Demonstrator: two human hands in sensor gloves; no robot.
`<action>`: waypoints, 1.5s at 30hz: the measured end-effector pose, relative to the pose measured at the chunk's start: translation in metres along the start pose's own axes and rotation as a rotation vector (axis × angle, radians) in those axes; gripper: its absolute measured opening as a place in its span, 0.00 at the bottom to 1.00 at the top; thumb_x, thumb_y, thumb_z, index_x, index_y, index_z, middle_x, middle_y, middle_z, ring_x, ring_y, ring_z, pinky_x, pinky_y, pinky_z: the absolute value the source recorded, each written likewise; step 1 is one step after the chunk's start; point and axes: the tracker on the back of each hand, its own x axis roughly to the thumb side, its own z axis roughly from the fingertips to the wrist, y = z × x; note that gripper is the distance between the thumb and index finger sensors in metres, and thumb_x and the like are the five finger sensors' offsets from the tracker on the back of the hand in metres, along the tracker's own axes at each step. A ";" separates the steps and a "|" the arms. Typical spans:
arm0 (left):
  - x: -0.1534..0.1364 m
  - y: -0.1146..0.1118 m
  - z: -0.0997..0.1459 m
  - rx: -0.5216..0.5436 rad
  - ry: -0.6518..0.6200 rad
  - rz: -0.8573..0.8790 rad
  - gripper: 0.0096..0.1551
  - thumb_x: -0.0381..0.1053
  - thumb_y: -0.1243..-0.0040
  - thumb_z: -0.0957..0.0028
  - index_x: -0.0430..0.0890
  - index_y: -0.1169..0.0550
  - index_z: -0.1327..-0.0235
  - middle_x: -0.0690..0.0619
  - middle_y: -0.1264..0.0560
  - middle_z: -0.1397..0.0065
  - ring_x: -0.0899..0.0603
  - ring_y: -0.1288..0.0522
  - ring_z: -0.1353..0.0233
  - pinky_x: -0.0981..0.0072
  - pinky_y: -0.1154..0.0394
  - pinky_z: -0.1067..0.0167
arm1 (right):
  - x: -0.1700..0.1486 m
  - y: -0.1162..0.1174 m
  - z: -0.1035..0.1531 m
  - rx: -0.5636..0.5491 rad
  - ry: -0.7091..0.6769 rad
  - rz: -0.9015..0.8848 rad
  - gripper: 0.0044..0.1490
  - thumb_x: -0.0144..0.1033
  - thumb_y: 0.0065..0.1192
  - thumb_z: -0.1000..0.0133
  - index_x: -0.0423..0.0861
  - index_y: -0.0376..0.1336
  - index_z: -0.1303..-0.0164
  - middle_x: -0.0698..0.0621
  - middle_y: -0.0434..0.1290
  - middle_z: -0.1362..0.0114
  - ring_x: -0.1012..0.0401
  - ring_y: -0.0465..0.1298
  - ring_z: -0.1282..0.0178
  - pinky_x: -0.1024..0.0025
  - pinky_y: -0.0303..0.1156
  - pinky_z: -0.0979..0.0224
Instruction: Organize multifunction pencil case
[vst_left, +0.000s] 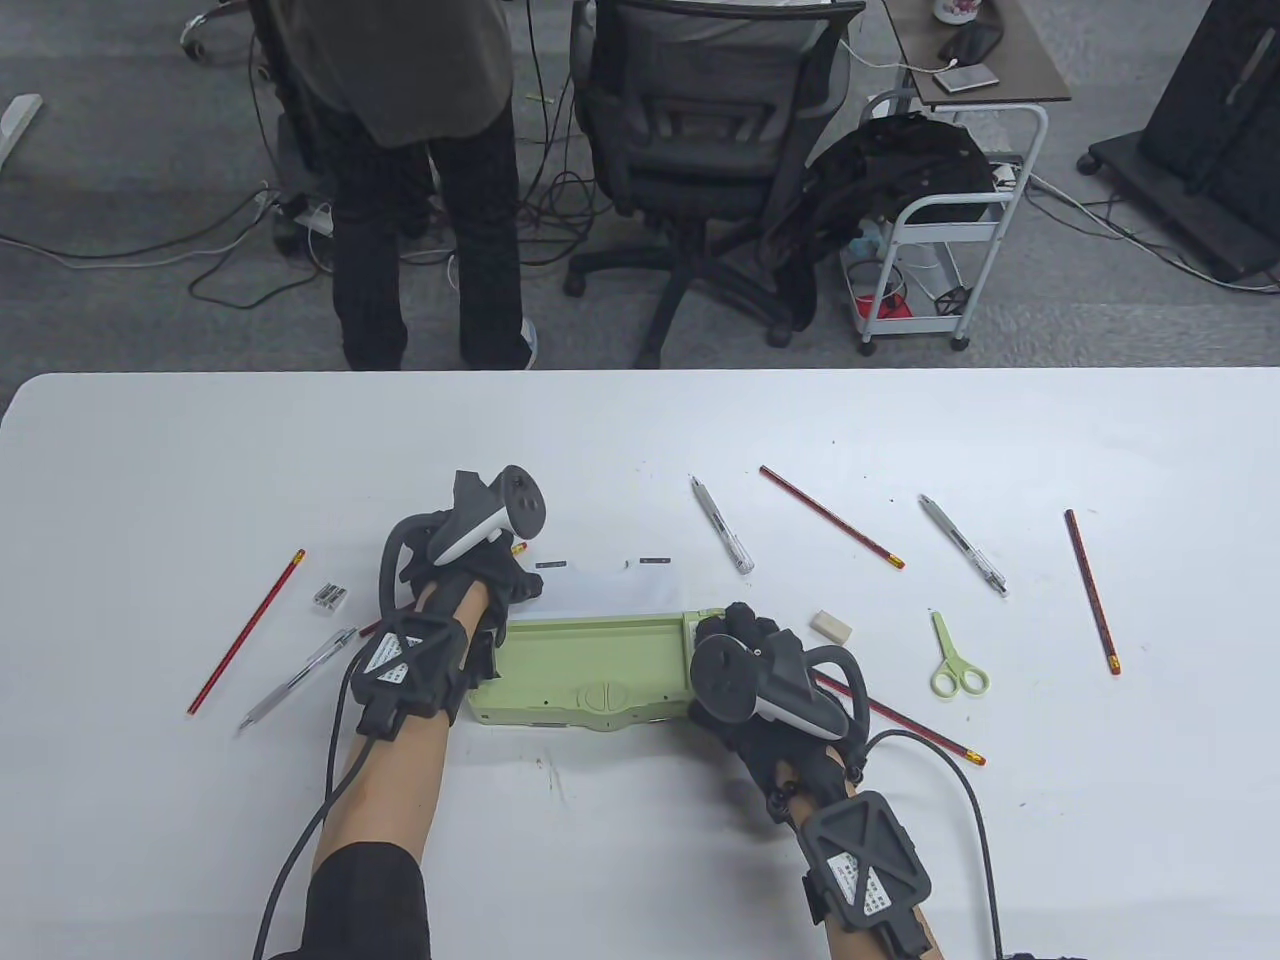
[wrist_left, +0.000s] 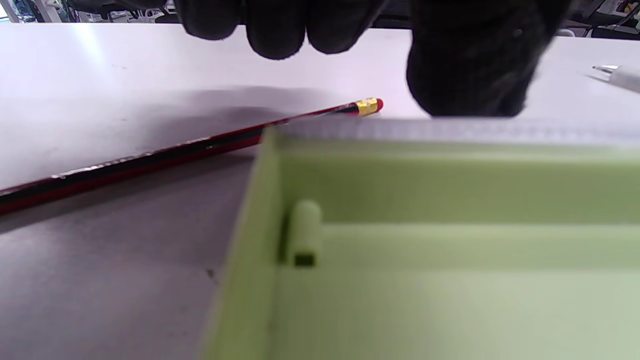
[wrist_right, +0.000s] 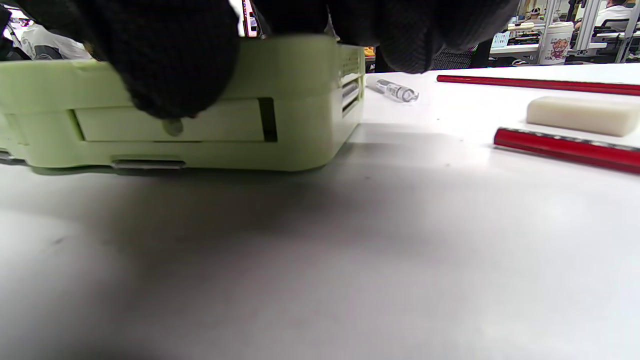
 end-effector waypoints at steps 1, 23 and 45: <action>0.000 0.001 0.001 0.009 -0.004 0.003 0.55 0.62 0.32 0.53 0.43 0.40 0.15 0.36 0.41 0.10 0.23 0.44 0.15 0.22 0.46 0.27 | 0.000 0.000 0.000 0.001 0.000 0.000 0.53 0.51 0.66 0.49 0.38 0.51 0.20 0.30 0.50 0.18 0.34 0.62 0.22 0.39 0.62 0.23; -0.060 -0.040 0.118 0.155 -0.273 0.290 0.60 0.67 0.40 0.53 0.42 0.49 0.14 0.36 0.47 0.10 0.22 0.49 0.16 0.24 0.48 0.27 | 0.000 -0.001 0.000 0.015 0.001 -0.014 0.53 0.51 0.66 0.48 0.38 0.50 0.20 0.30 0.49 0.18 0.34 0.61 0.22 0.39 0.62 0.23; -0.060 -0.082 0.102 0.050 -0.351 0.316 0.66 0.71 0.45 0.58 0.43 0.55 0.15 0.38 0.54 0.09 0.22 0.53 0.15 0.22 0.49 0.29 | -0.002 -0.001 0.001 0.013 -0.001 -0.030 0.53 0.51 0.65 0.48 0.38 0.49 0.20 0.30 0.49 0.18 0.34 0.61 0.22 0.39 0.61 0.23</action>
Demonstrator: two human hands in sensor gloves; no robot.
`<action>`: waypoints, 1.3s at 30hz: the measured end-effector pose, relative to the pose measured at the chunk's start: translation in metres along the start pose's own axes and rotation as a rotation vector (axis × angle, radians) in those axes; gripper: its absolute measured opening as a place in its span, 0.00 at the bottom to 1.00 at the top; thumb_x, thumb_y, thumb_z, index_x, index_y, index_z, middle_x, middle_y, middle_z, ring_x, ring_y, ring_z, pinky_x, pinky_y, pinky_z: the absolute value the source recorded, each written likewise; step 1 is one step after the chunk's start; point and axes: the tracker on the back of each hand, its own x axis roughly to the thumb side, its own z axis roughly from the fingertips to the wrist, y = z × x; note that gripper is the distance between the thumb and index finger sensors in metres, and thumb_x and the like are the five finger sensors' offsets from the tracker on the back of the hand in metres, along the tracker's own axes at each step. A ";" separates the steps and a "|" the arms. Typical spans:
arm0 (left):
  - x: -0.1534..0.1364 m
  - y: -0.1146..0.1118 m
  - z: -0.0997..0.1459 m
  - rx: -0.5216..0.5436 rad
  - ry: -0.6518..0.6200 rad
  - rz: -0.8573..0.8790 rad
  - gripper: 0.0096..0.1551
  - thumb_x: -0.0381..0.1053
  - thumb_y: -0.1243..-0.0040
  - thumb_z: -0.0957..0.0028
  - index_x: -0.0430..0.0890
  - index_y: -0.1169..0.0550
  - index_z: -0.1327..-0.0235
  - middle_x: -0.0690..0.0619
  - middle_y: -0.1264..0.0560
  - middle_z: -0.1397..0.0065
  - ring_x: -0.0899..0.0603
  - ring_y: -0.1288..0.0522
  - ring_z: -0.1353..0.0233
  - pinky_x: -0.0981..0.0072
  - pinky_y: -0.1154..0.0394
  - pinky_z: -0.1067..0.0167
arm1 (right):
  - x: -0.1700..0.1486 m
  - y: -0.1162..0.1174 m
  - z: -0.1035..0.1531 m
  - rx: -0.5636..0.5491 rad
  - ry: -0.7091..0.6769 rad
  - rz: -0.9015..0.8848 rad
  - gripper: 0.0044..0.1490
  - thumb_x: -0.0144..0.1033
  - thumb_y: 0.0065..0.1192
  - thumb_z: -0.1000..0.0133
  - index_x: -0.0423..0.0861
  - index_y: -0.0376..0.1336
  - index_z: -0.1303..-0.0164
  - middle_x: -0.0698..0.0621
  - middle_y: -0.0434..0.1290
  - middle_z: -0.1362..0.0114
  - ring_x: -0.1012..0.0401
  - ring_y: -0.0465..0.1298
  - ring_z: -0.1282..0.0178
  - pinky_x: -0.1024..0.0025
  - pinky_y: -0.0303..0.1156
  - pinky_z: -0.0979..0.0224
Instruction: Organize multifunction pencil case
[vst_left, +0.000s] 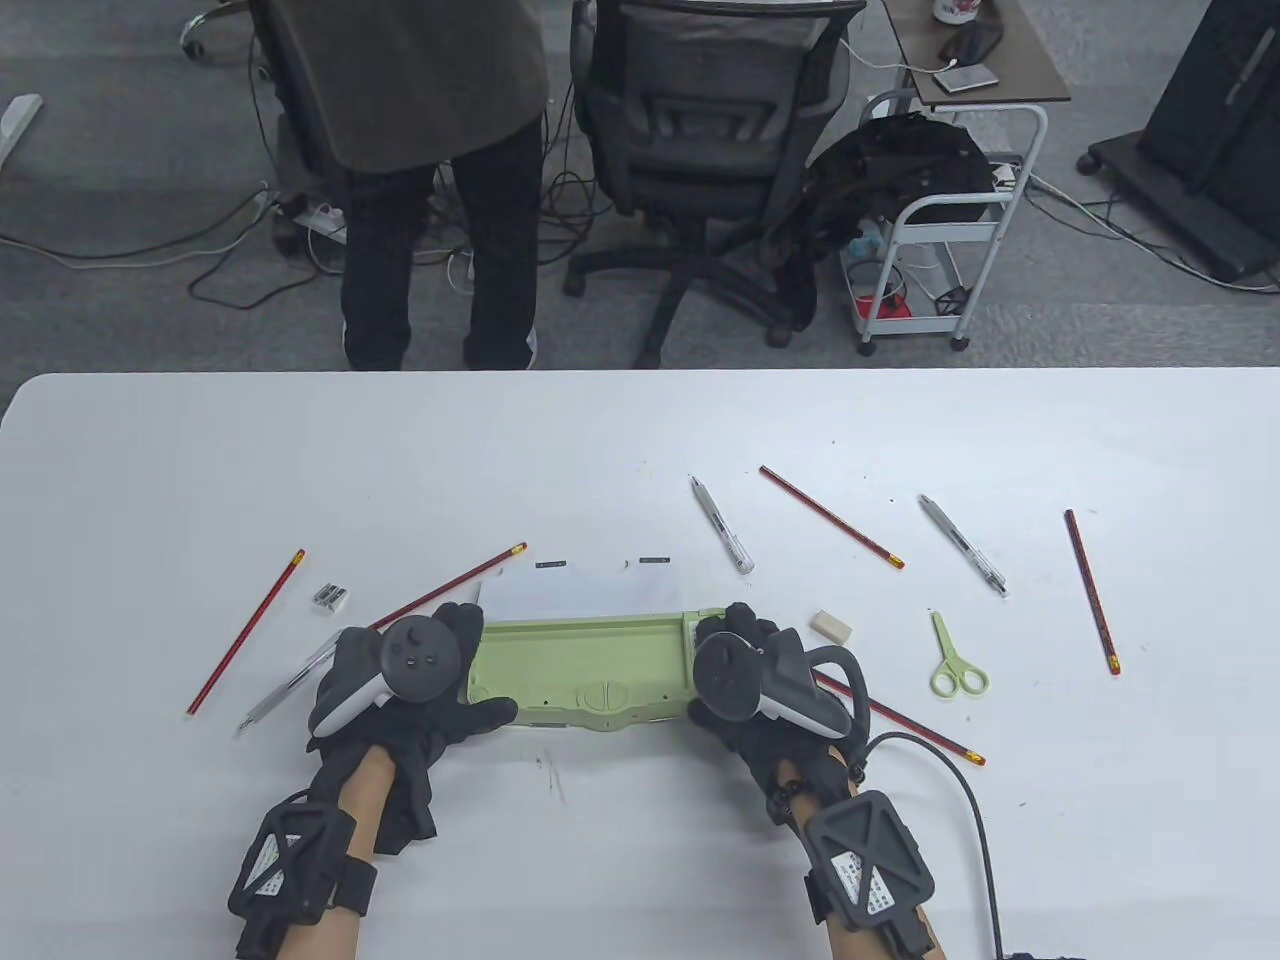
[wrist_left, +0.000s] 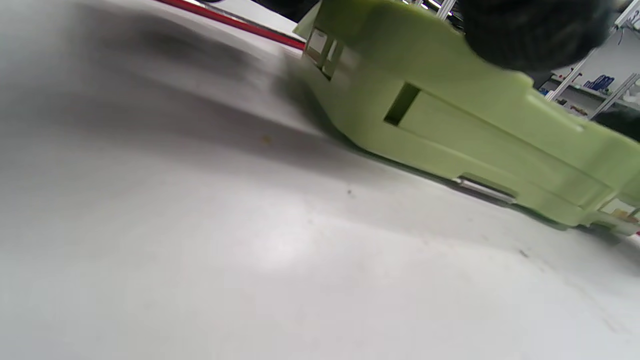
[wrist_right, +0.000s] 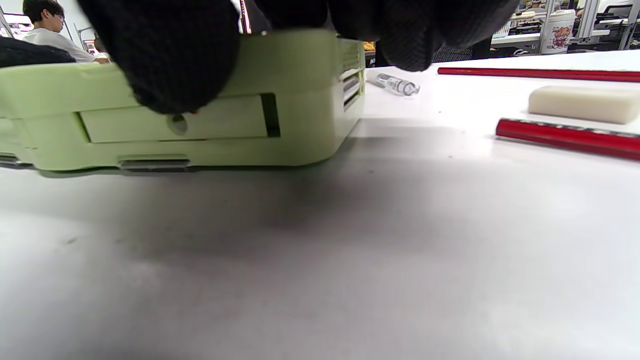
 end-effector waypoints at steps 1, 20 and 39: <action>-0.001 0.000 0.000 0.006 -0.001 0.024 0.65 0.71 0.45 0.58 0.42 0.55 0.14 0.37 0.54 0.09 0.22 0.53 0.15 0.22 0.49 0.29 | 0.000 0.000 0.000 0.000 0.000 0.002 0.53 0.51 0.65 0.48 0.38 0.49 0.20 0.30 0.49 0.18 0.34 0.61 0.22 0.39 0.61 0.23; 0.002 -0.001 -0.003 0.019 0.021 -0.005 0.63 0.69 0.43 0.54 0.41 0.53 0.14 0.36 0.51 0.10 0.22 0.52 0.16 0.22 0.48 0.29 | -0.010 -0.021 0.007 -0.009 0.015 -0.026 0.52 0.50 0.61 0.46 0.34 0.49 0.19 0.27 0.49 0.18 0.30 0.59 0.22 0.34 0.59 0.24; 0.005 0.000 -0.004 0.011 0.030 -0.047 0.64 0.69 0.43 0.55 0.40 0.53 0.15 0.35 0.51 0.10 0.22 0.52 0.16 0.22 0.48 0.29 | -0.204 -0.101 -0.041 -0.017 0.548 0.160 0.39 0.46 0.66 0.47 0.41 0.63 0.28 0.36 0.67 0.24 0.37 0.71 0.29 0.39 0.68 0.27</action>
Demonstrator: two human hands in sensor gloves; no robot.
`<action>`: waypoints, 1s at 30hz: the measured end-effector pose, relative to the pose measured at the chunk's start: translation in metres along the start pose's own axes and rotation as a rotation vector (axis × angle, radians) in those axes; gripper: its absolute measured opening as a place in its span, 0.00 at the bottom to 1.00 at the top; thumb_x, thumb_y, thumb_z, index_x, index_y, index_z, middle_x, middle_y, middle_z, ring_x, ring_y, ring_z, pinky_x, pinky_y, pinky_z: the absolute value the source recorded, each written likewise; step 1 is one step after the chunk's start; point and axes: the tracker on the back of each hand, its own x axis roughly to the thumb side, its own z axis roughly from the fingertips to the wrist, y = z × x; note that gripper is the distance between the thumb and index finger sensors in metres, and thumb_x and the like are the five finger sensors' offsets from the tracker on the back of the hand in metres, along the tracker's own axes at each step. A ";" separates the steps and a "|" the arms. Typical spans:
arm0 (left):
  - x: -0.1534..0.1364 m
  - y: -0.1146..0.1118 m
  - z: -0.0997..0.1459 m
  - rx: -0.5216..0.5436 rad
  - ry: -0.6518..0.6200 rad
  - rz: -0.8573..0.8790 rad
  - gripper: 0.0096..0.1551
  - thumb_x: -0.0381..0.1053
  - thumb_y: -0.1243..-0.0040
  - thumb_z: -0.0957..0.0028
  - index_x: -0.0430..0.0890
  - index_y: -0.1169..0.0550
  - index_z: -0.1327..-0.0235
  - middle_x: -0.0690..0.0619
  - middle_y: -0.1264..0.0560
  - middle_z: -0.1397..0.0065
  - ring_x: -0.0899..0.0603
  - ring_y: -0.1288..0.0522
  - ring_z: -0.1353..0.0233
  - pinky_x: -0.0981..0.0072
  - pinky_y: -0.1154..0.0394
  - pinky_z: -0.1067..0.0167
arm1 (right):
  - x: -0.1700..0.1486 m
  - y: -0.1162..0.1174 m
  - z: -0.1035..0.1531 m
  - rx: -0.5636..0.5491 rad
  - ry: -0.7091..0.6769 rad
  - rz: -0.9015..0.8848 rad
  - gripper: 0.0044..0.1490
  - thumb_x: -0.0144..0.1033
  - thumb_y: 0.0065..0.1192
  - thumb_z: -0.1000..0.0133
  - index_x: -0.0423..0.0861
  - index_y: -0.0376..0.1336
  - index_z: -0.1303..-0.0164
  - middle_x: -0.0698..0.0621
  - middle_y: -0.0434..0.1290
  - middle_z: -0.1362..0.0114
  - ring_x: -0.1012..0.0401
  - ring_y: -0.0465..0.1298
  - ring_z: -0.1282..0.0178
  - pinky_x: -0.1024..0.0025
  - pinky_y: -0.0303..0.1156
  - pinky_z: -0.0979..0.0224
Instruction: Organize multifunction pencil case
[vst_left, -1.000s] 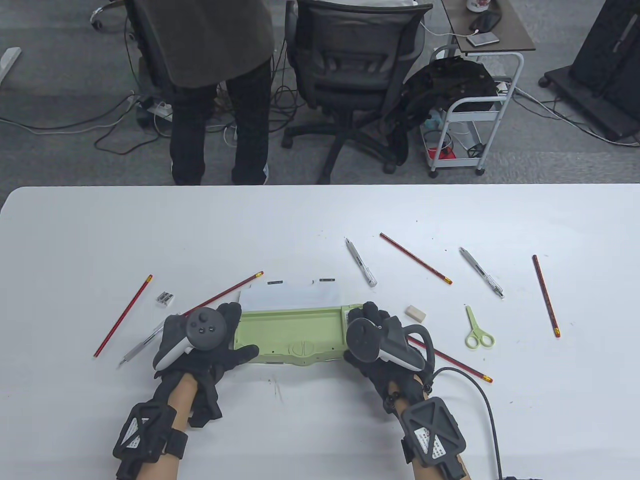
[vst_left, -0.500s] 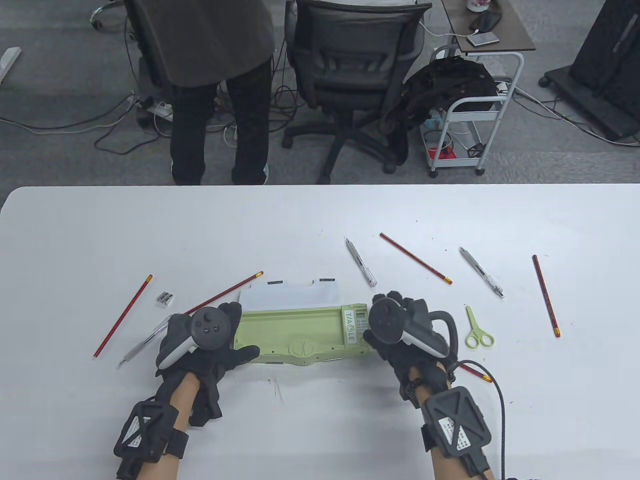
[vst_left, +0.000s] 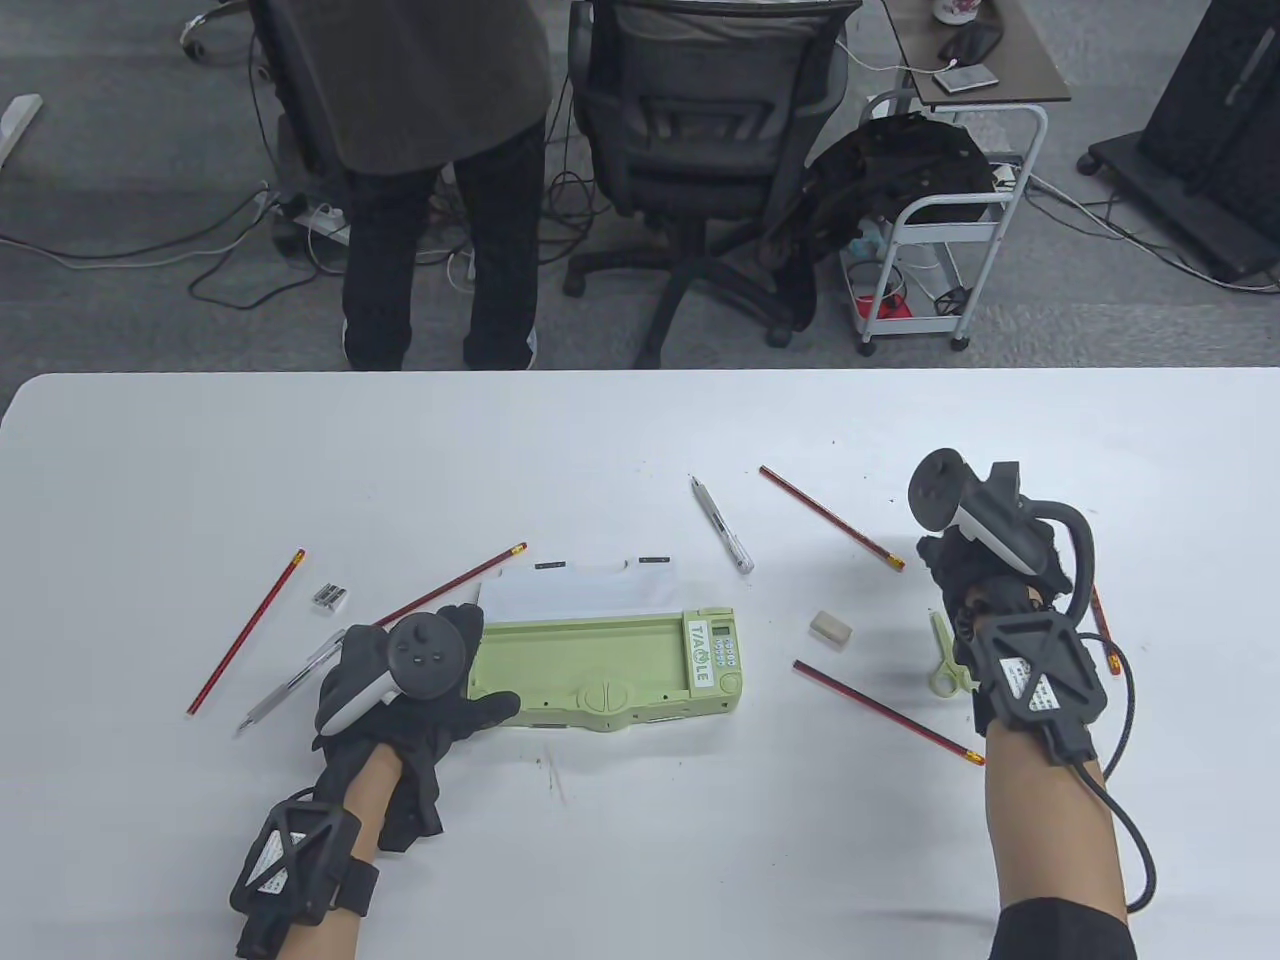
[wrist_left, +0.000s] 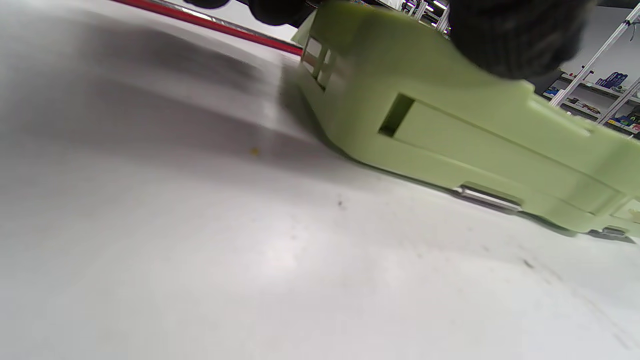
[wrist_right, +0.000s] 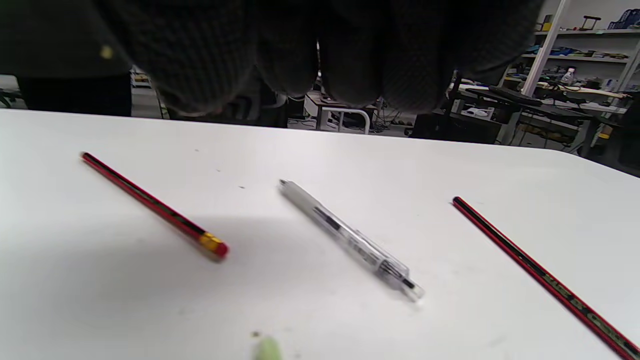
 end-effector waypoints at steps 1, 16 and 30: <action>0.000 0.000 0.000 0.000 0.001 -0.002 0.64 0.69 0.43 0.55 0.40 0.53 0.14 0.35 0.51 0.10 0.22 0.52 0.16 0.22 0.48 0.29 | -0.004 0.008 -0.009 0.017 0.015 0.003 0.38 0.46 0.66 0.47 0.42 0.64 0.28 0.36 0.67 0.24 0.37 0.72 0.29 0.39 0.69 0.27; 0.001 0.000 -0.001 -0.005 0.005 -0.015 0.64 0.69 0.43 0.55 0.40 0.53 0.14 0.35 0.51 0.10 0.22 0.52 0.15 0.22 0.48 0.29 | -0.010 0.072 -0.051 0.080 0.099 0.141 0.36 0.45 0.66 0.48 0.40 0.66 0.32 0.38 0.71 0.29 0.40 0.76 0.34 0.43 0.72 0.29; 0.002 0.000 -0.001 -0.002 0.009 -0.023 0.64 0.69 0.43 0.55 0.40 0.53 0.15 0.35 0.50 0.10 0.22 0.52 0.16 0.22 0.48 0.29 | 0.000 0.072 -0.060 0.088 0.076 0.227 0.29 0.42 0.67 0.48 0.39 0.71 0.41 0.39 0.78 0.39 0.45 0.81 0.44 0.46 0.77 0.35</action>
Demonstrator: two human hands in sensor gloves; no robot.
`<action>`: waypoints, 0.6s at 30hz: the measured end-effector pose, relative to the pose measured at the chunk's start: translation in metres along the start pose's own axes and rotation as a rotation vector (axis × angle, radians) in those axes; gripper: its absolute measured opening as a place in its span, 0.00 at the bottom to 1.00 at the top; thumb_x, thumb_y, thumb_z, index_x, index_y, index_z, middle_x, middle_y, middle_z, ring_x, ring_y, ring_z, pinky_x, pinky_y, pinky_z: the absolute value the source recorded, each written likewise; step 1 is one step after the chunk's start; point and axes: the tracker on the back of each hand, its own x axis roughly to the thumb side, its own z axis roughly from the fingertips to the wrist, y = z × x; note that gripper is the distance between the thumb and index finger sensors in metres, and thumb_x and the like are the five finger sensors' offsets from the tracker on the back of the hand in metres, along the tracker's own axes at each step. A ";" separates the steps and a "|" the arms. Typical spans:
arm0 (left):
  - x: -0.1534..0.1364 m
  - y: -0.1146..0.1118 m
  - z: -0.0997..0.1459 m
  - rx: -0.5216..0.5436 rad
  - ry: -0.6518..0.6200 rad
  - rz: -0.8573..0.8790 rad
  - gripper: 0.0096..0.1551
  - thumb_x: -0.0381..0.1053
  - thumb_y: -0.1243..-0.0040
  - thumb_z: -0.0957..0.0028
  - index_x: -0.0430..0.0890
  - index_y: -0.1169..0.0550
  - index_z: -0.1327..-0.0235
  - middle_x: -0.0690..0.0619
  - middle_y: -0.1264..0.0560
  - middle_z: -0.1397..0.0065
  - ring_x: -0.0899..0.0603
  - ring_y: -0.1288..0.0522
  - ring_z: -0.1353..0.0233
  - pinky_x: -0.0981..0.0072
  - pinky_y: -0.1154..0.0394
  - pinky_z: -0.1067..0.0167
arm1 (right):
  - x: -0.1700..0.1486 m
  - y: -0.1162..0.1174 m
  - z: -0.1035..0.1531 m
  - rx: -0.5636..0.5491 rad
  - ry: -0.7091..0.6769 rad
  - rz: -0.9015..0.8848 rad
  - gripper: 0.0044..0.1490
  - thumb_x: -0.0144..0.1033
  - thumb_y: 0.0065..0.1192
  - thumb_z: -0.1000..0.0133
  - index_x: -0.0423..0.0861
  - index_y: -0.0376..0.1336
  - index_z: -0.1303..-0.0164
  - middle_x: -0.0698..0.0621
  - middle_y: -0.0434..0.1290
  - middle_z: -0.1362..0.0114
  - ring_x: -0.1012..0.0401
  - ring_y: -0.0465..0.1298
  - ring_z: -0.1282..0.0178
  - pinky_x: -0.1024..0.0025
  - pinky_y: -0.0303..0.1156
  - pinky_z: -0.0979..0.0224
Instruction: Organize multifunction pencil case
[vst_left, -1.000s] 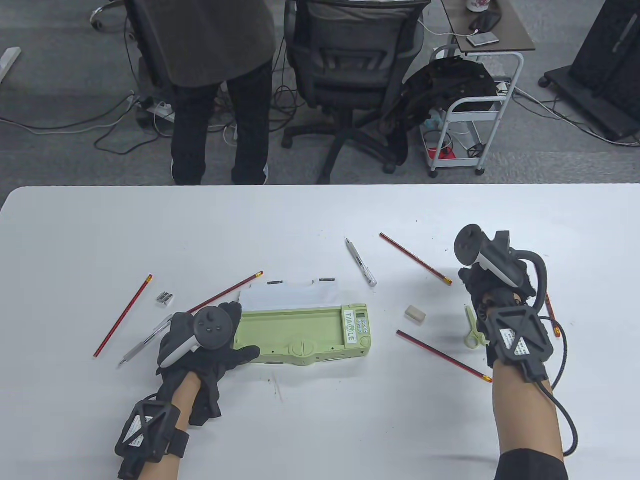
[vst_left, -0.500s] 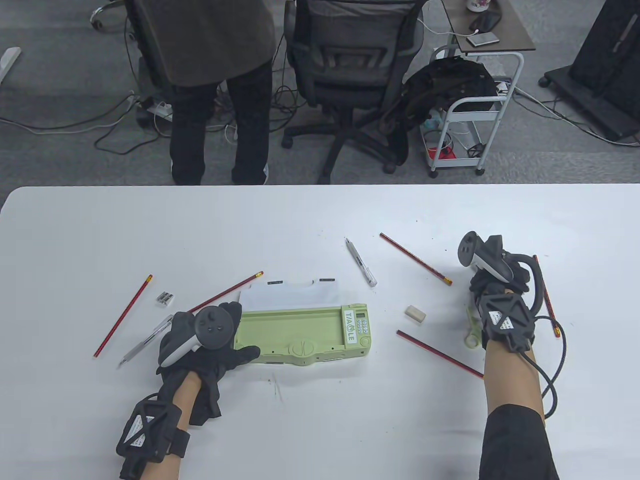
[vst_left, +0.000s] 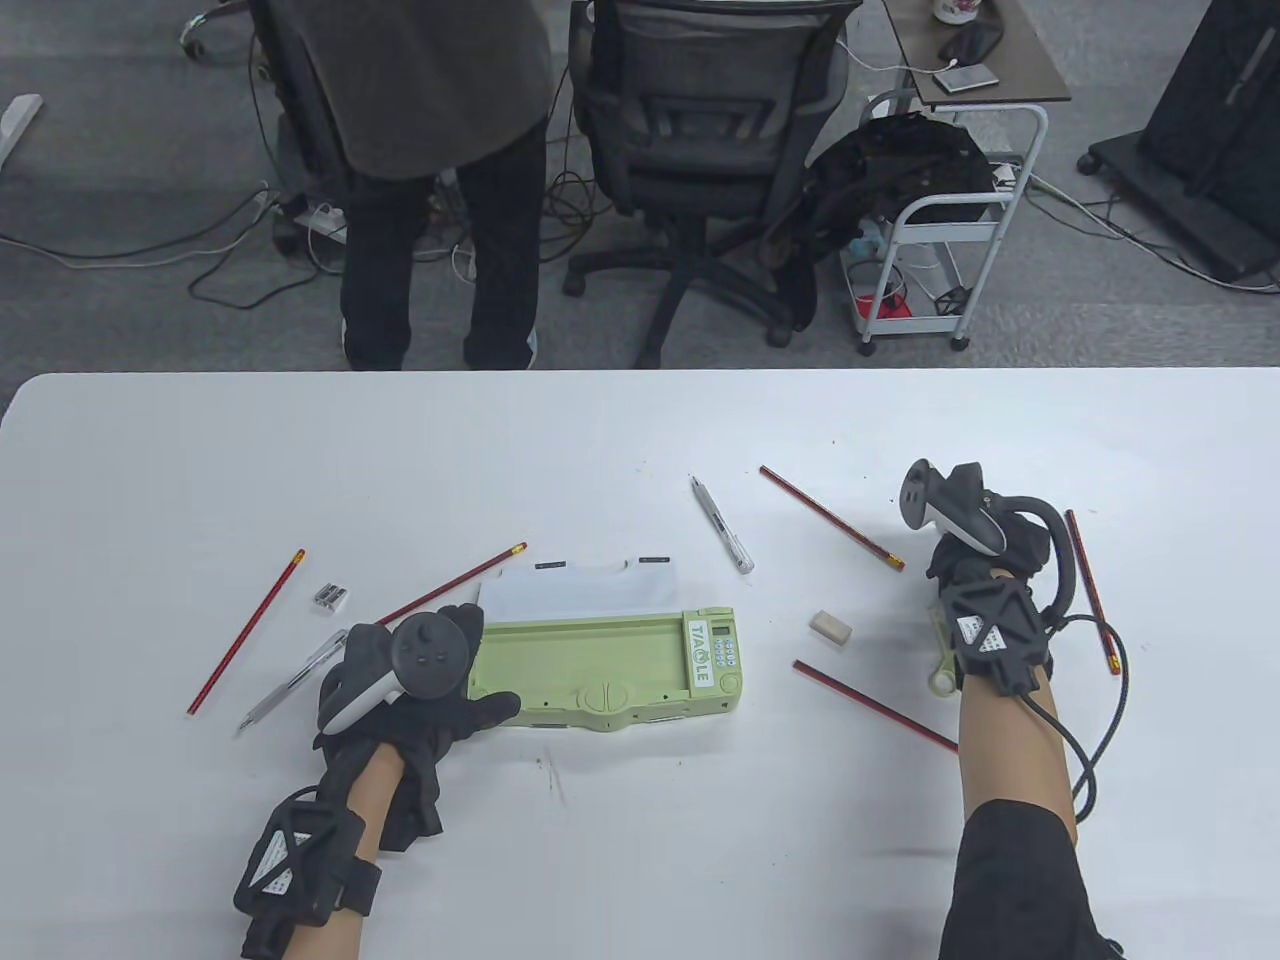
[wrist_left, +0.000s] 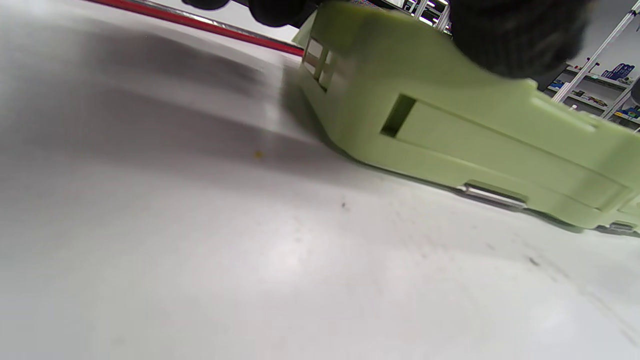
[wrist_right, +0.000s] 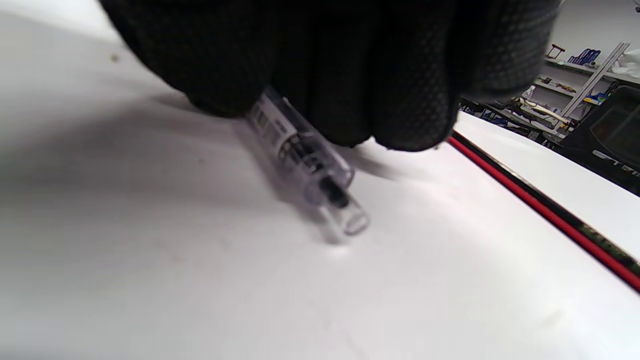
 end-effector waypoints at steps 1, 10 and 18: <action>0.000 0.000 0.000 0.000 0.000 0.000 0.64 0.69 0.43 0.55 0.41 0.53 0.14 0.35 0.50 0.10 0.22 0.52 0.16 0.22 0.48 0.29 | -0.001 0.000 0.000 0.004 0.000 -0.003 0.29 0.42 0.67 0.48 0.40 0.71 0.41 0.39 0.78 0.39 0.45 0.81 0.44 0.45 0.77 0.35; 0.000 0.000 0.000 -0.001 0.000 0.000 0.64 0.69 0.43 0.55 0.40 0.53 0.14 0.35 0.50 0.10 0.22 0.52 0.15 0.22 0.48 0.29 | -0.017 -0.004 0.007 0.004 -0.007 -0.087 0.28 0.44 0.67 0.48 0.43 0.71 0.42 0.42 0.78 0.39 0.47 0.80 0.42 0.46 0.76 0.33; 0.000 0.001 0.000 -0.003 0.000 -0.012 0.64 0.69 0.43 0.55 0.40 0.53 0.14 0.35 0.50 0.10 0.22 0.52 0.15 0.22 0.48 0.29 | -0.018 -0.042 0.049 -0.071 -0.093 -0.163 0.28 0.44 0.66 0.46 0.44 0.70 0.40 0.42 0.77 0.36 0.46 0.79 0.40 0.46 0.75 0.31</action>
